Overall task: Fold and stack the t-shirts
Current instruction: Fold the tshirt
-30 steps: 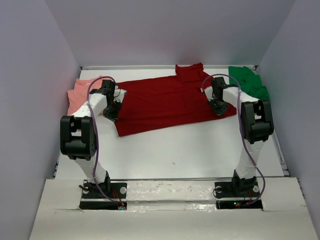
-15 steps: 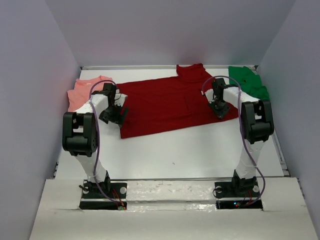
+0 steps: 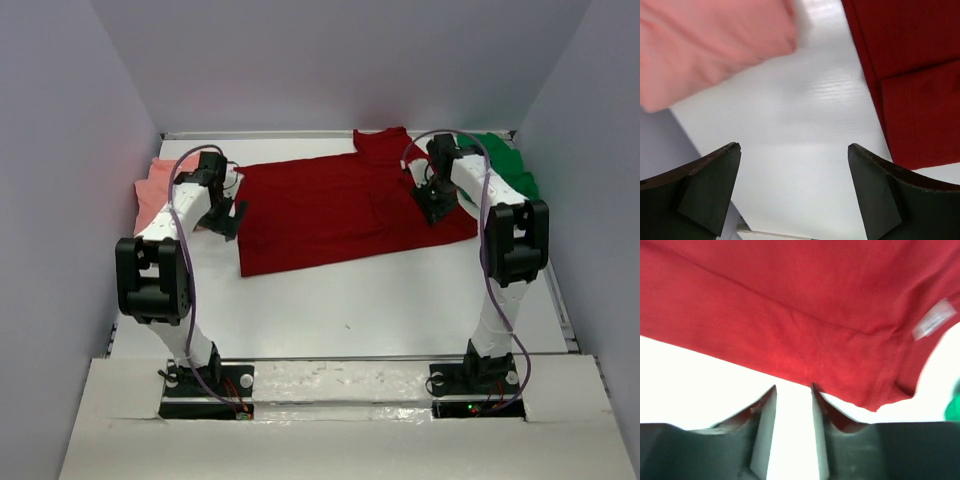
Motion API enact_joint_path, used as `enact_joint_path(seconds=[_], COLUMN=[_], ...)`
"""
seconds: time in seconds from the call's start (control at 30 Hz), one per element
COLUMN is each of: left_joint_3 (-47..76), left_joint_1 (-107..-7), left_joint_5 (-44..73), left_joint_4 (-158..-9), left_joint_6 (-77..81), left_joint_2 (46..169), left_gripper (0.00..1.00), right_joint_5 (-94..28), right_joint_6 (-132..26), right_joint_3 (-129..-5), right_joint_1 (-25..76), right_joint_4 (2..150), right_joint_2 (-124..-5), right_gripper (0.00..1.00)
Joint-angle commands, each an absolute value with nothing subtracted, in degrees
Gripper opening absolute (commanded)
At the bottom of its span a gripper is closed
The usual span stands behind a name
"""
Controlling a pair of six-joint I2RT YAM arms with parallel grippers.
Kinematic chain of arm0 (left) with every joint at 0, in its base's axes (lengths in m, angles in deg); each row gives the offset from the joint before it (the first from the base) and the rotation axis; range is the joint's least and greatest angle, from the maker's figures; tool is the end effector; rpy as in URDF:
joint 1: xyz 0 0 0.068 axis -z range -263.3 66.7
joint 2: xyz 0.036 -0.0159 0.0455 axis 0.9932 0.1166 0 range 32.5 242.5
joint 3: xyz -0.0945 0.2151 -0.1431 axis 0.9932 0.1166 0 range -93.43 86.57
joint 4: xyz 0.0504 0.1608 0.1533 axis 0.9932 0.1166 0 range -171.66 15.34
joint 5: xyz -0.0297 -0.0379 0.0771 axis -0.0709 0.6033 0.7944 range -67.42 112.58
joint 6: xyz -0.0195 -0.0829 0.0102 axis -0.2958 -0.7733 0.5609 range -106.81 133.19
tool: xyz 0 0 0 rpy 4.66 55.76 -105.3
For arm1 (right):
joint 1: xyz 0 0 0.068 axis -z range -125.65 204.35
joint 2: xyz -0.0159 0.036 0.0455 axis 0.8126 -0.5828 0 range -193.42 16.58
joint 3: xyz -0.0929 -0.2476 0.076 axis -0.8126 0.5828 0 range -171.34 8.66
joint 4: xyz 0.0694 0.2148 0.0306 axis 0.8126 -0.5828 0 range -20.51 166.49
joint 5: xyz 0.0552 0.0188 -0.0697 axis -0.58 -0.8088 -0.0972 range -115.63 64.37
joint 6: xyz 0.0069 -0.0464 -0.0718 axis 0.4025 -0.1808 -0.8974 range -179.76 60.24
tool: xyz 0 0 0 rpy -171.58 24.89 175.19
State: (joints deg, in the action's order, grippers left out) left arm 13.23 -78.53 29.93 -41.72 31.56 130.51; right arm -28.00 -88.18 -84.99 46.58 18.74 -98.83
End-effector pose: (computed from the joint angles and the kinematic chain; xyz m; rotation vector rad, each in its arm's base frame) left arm 0.3353 -0.0183 0.2100 0.5044 2.6594 0.2449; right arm 0.3736 0.0542 0.1854 -0.9231 2.8062 0.0118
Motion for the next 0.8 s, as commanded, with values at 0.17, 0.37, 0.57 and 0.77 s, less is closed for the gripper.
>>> enact_joint_path(seconds=[0.17, 0.37, 0.57, 0.77], left_joint_3=[-3.2, 1.8, -0.1, -6.1], left_joint_1=[-78.7, -78.8, -78.9, -79.8], left_joint_5=[33.4, 22.9, 18.7, 14.6], left_joint_4=[-39.4, -51.9, -56.1, -56.0], left_joint_6=[35.6, 33.3, 30.2, 27.2], left_joint_2=[115.8, 111.4, 118.8, 128.4], left_gripper=[0.99, 0.99, 0.99, 0.99], right_joint_5=[-36.7, -18.8, -18.0, -23.0], right_joint_6=[-86.8, -87.4, -86.1, -81.2], right_joint_3=[-117.5, -97.8, -105.5, -115.8], right_joint_1=[47.1, 47.1, 47.9, 49.6], right_joint_4=[6.1, 39.4, 40.3, 40.3], right_joint_2=[-89.1, -82.4, -95.1, -105.4], right_gripper=[0.76, 0.0, 0.32, 0.51])
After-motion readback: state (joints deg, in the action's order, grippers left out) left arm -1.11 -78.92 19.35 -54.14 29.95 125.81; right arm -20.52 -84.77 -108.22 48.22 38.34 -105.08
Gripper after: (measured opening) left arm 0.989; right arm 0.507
